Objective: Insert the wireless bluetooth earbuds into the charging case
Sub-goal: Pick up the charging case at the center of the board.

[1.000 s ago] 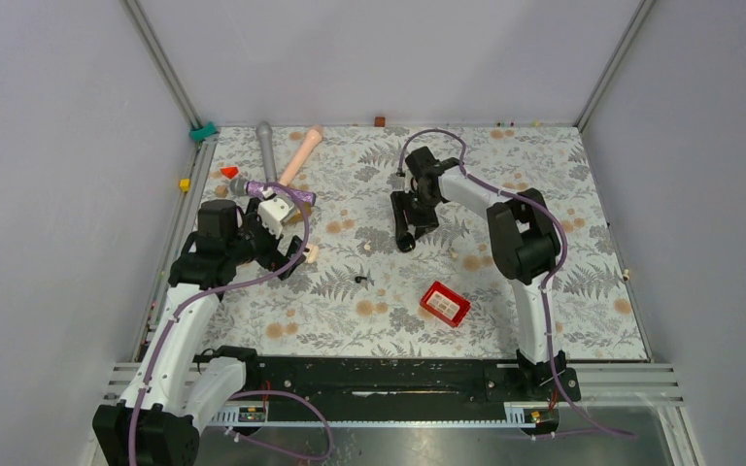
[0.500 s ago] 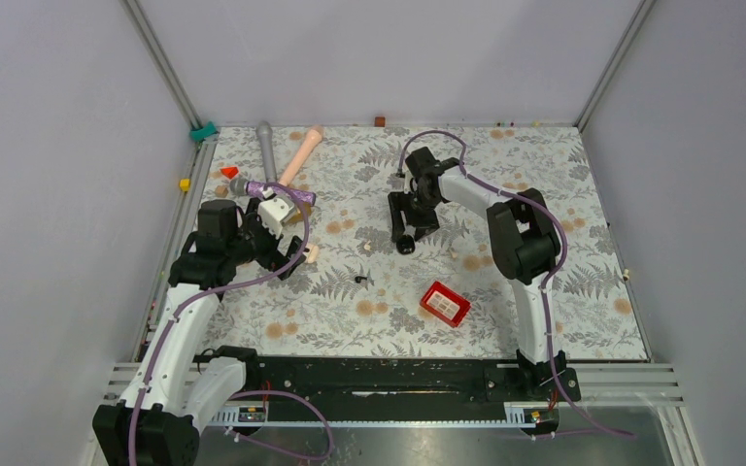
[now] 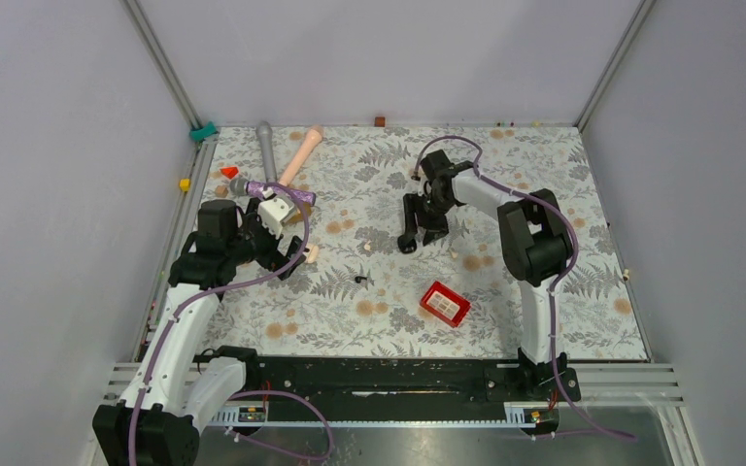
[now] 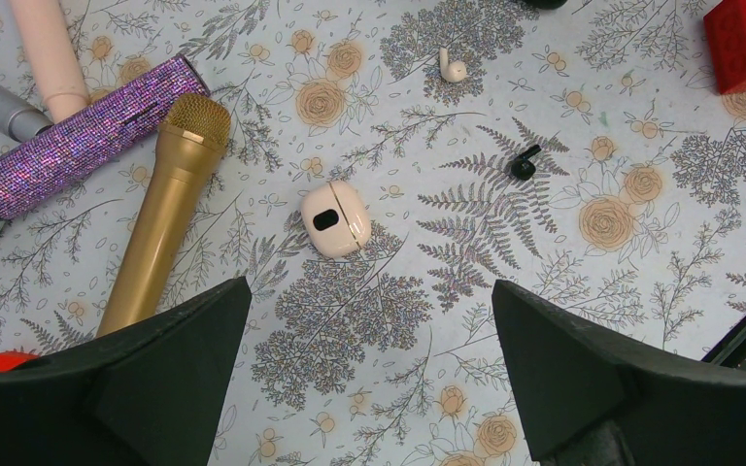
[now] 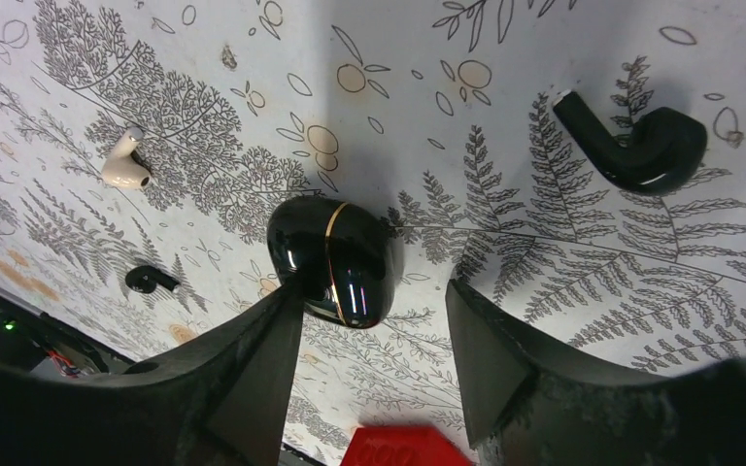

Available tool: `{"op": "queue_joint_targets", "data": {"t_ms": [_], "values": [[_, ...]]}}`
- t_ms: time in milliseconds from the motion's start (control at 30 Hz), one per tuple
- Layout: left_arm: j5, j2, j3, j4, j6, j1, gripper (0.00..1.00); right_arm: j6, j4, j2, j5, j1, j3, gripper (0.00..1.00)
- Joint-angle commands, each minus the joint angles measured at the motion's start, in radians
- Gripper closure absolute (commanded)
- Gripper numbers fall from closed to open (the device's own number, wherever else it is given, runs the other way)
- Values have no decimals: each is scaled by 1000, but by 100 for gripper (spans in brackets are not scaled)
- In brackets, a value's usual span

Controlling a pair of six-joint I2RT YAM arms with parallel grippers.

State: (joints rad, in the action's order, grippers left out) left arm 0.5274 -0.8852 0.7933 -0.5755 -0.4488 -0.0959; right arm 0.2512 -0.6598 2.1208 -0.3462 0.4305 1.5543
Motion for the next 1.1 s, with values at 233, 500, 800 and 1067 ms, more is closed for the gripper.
{"op": "queue_joint_targets", "data": {"t_ms": [233, 500, 800, 1067], "values": [[19, 11, -3, 39, -16, 8, 1, 53, 18, 23, -34, -6, 19, 41], [20, 6, 0, 38, -18, 7, 2, 66, 18, 58, -52, -2, 35, 41], [17, 9, -3, 39, -17, 7, 1, 60, 17, 72, -52, 13, 53, 52], [18, 12, -3, 38, -16, 7, 1, 55, 67, 61, -111, 14, 37, 70]]}}
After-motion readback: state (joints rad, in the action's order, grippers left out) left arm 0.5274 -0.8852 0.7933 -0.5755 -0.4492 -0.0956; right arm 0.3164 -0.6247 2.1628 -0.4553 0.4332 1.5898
